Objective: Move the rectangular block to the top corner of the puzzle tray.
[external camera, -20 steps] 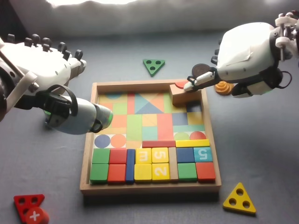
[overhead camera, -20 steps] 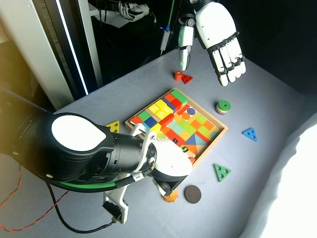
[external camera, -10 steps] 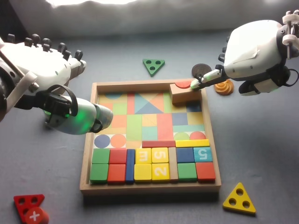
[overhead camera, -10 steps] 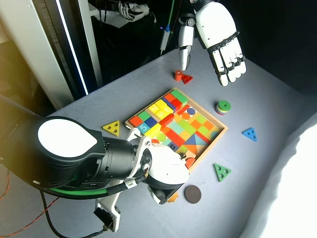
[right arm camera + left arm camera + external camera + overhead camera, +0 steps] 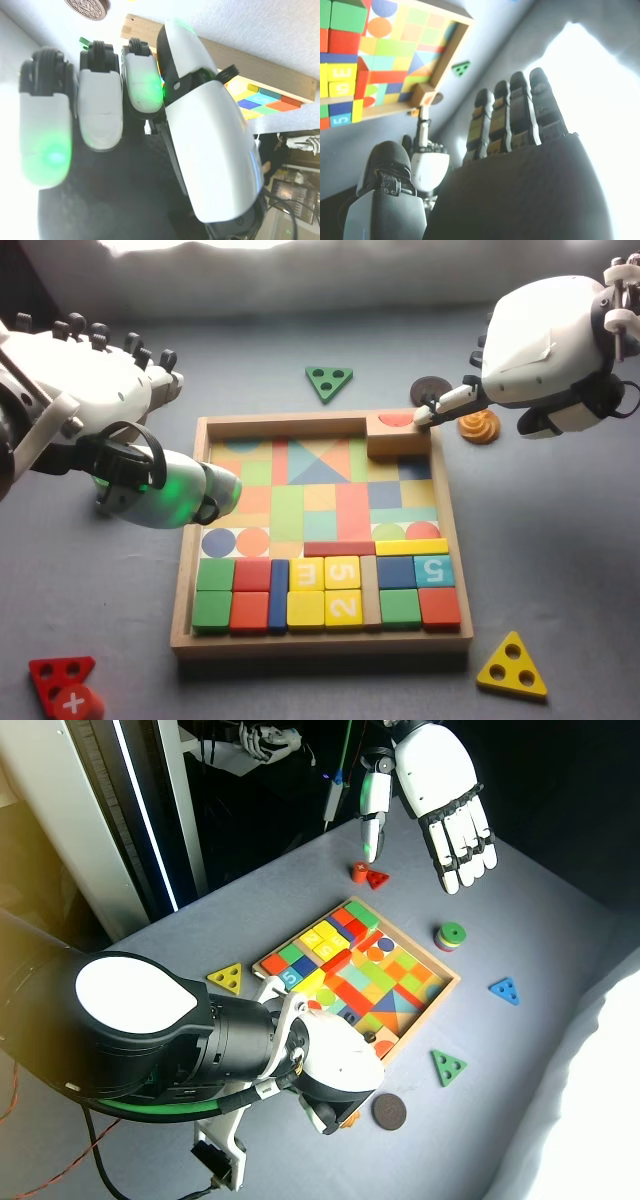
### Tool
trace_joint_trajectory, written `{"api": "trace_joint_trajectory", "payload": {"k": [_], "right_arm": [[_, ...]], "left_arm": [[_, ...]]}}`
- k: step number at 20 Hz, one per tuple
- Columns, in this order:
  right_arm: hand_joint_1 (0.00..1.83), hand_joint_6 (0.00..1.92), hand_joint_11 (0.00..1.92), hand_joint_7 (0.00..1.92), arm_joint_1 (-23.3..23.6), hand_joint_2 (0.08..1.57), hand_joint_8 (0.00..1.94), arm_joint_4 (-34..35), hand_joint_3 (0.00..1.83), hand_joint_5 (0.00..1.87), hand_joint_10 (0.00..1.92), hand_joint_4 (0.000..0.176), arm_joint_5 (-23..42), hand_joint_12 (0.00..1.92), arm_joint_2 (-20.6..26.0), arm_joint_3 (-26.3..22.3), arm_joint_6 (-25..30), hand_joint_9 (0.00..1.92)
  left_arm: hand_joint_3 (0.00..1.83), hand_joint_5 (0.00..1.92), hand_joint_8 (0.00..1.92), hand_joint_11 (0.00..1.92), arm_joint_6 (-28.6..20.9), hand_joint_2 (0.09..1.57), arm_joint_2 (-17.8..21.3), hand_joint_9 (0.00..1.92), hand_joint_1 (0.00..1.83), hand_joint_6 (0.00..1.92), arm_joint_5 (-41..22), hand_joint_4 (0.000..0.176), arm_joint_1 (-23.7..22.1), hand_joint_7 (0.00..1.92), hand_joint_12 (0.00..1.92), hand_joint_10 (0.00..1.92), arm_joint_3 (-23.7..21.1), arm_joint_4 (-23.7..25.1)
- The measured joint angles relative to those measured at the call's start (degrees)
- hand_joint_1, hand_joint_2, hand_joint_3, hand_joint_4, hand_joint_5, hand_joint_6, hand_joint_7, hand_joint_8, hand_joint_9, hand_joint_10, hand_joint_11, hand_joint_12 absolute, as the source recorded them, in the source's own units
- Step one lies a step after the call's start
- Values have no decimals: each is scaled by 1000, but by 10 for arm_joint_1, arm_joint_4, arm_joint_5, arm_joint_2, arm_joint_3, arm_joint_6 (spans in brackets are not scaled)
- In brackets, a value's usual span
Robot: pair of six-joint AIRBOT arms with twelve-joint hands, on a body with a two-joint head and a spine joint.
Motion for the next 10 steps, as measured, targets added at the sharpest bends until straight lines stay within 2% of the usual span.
{"api": "trace_joint_trajectory", "payload": {"k": [3,10], "right_arm": [[1120,39,1880,1515,4,1281,1941,-3,3,289,1921,0,0,1921,-2,0,0,1725],[1107,16,1867,1523,41,1281,1941,-21,3,253,1921,0,4,1921,-20,-1,1,1725]], "left_arm": [[0,68,2,13,0,1172,0,47,0,0,0,0,0,66,8,3,0,0],[0,61,0,1,0,1167,0,37,0,0,0,0,0,56,6,0,0,0]]}}
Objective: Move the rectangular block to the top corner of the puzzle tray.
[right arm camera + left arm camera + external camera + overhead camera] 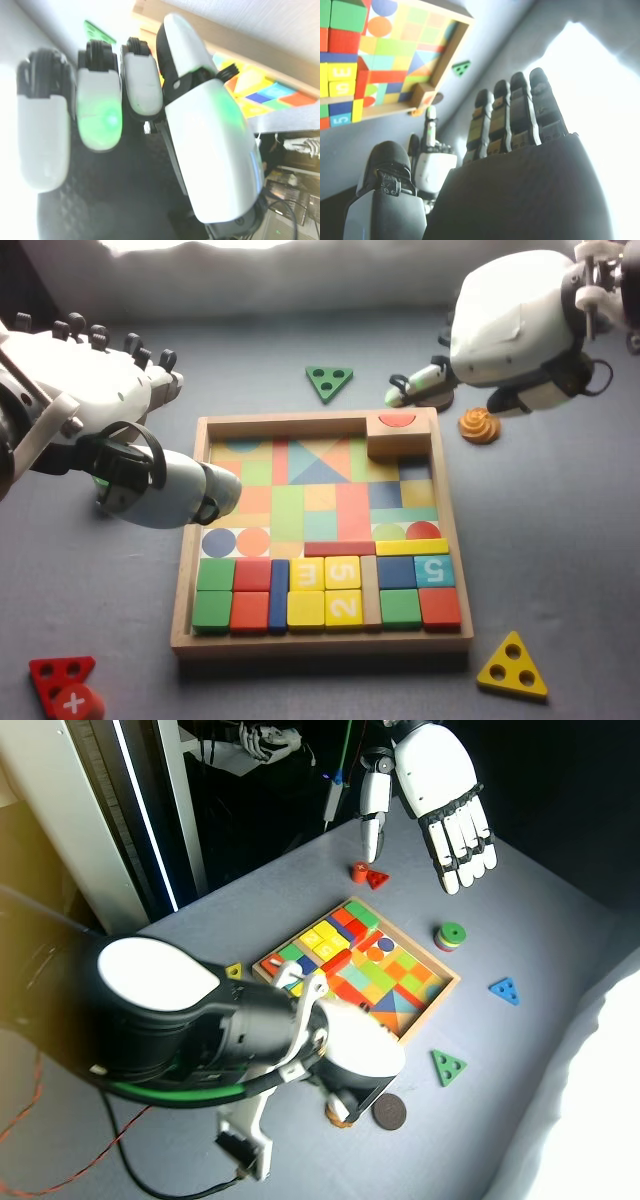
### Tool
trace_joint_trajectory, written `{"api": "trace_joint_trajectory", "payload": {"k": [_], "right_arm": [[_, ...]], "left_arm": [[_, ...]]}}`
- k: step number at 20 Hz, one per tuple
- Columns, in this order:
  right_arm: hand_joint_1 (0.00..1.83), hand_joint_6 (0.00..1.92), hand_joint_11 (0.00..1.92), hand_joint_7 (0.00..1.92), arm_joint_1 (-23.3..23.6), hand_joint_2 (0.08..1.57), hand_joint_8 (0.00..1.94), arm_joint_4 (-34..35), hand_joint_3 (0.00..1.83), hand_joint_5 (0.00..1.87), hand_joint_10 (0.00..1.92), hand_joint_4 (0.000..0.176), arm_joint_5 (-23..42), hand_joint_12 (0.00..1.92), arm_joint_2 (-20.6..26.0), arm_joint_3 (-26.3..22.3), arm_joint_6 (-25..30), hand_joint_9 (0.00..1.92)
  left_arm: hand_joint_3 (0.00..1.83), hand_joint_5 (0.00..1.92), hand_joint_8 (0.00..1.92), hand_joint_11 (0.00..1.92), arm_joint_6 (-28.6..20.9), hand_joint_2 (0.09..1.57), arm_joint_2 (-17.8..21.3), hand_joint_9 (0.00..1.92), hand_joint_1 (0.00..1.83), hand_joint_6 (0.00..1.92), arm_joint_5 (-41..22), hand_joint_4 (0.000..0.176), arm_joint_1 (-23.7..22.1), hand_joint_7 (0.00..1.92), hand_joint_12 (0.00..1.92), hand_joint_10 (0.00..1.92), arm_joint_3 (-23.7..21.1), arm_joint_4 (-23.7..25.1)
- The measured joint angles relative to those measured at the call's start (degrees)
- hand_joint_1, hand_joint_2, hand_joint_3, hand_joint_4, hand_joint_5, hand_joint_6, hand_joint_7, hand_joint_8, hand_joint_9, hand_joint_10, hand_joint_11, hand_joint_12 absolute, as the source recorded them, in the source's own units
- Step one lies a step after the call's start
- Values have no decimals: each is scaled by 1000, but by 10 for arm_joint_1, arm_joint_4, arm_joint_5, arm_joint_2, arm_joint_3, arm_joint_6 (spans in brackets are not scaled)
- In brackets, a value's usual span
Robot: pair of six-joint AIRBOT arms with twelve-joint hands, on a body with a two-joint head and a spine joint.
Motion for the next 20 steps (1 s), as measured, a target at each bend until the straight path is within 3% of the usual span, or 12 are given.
{"api": "trace_joint_trajectory", "payload": {"k": [4,8,13,16,18,20], "right_arm": [[1105,1,1886,1540,32,1284,1941,-23,4,212,1921,0,5,1921,1,-1,37,1741],[1068,22,1891,1549,56,1275,1941,-21,0,229,1921,0,3,1921,50,-67,110,1747],[1081,26,1880,1532,69,1290,1941,-99,4,258,1921,0,-17,1921,86,-119,222,1731],[1095,26,1883,1532,70,1281,1941,-159,0,270,1921,0,-39,1921,104,-143,326,1740],[1102,3,1905,1550,73,1287,1941,-225,3,217,1921,0,-62,1921,124,-159,426,1759],[1092,10,1892,1541,73,1279,1941,-278,0,202,1921,0,-79,1921,140,-173,456,1746]], "left_arm": [[0,57,3,0,0,1167,0,31,0,0,0,0,0,50,0,2,0,0],[1,69,3,3,0,1171,0,37,0,5,-1,0,0,56,2,3,0,0],[0,75,6,22,0,1162,0,54,0,4,0,0,0,71,11,7,0,0],[3,92,10,21,0,1177,0,64,0,9,0,0,0,85,12,9,0,3],[3,78,3,3,0,1179,0,46,0,2,0,0,0,72,5,1,0,7],[0,88,6,23,0,1173,0,62,0,5,0,0,0,83,14,8,0,6]]}}
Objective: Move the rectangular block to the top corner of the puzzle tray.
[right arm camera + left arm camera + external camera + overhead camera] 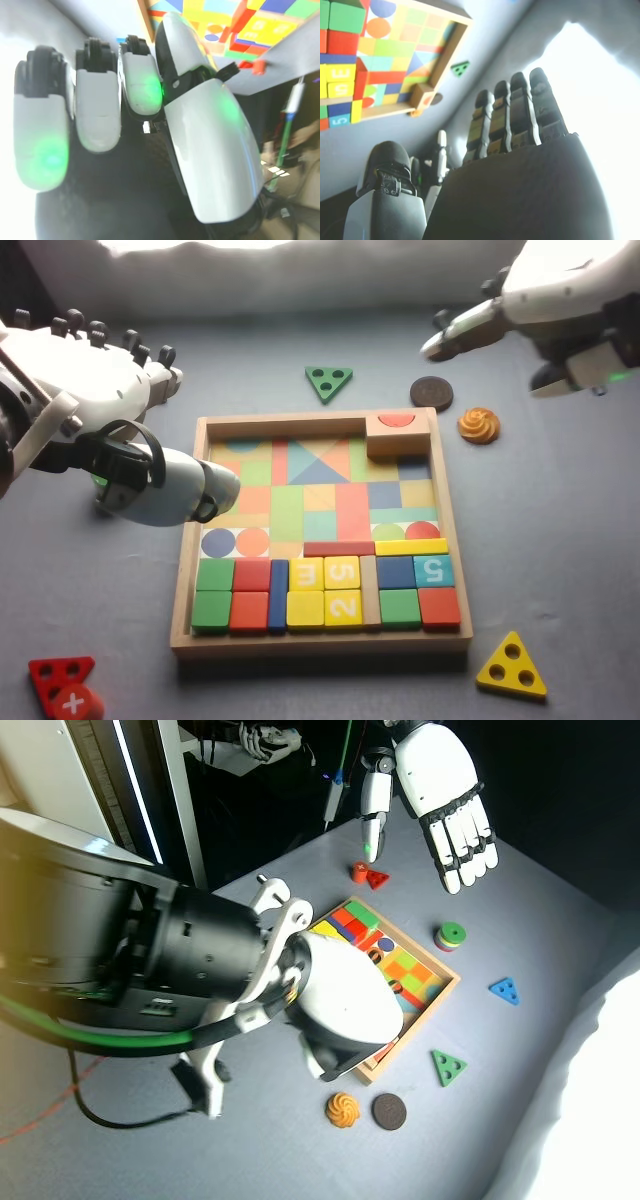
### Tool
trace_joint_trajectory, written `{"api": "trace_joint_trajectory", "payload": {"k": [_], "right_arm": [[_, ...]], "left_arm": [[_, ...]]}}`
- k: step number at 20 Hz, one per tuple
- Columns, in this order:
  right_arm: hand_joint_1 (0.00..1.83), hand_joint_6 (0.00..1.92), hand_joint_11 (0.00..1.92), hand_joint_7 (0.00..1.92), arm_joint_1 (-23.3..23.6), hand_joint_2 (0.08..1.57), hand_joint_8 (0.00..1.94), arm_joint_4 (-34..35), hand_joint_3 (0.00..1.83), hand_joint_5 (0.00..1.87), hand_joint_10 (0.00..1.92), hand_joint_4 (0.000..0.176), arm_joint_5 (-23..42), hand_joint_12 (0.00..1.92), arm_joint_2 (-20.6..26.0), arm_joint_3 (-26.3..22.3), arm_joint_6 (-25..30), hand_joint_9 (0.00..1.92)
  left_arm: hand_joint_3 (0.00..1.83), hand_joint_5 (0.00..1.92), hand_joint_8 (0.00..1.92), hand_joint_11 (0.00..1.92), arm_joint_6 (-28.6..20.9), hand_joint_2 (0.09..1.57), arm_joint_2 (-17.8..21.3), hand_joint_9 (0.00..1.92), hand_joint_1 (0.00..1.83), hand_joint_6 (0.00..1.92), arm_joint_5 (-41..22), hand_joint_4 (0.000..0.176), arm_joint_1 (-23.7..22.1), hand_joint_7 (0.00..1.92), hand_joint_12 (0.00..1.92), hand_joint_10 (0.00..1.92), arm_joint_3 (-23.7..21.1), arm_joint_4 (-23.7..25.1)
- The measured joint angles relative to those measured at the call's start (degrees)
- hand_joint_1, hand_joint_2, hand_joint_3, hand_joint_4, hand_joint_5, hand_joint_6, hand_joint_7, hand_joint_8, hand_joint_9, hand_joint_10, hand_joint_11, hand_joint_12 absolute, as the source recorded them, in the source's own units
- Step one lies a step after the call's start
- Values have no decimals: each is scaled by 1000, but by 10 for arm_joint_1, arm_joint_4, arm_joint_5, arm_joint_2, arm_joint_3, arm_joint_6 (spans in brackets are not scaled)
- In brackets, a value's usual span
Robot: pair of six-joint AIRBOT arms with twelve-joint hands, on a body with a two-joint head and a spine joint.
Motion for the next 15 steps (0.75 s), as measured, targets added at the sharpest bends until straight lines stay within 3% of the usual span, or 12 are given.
{"api": "trace_joint_trajectory", "payload": {"k": [1,4,9,11,15], "right_arm": [[1099,19,1891,1538,0,1280,1941,-13,0,226,1921,0,-4,1921,5,-3,12,1742],[1090,26,1893,1547,6,1279,1941,-108,0,258,1921,0,-3,1921,7,-8,141,1746],[1045,17,1894,1554,21,1311,1941,-130,8,252,1921,0,-3,1921,23,-14,167,1749],[1087,15,1910,1549,24,1291,1941,-228,0,251,1921,0,-3,1921,27,-16,257,1759],[1116,26,1889,1535,24,1272,1941,-245,0,293,1921,0,7,1921,36,-23,273,1738]], "left_arm": [[0,73,0,11,0,1173,0,50,0,0,1,0,0,70,9,2,0,0],[3,75,2,12,0,1179,0,45,0,3,2,0,0,67,11,2,0,-5],[0,80,5,7,0,1165,0,47,0,4,1,0,0,71,11,3,0,-7],[0,80,2,8,0,1167,0,42,0,3,1,0,0,67,12,1,0,-8],[0,90,7,15,0,1169,0,57,0,5,0,0,0,81,18,6,0,-7]]}}
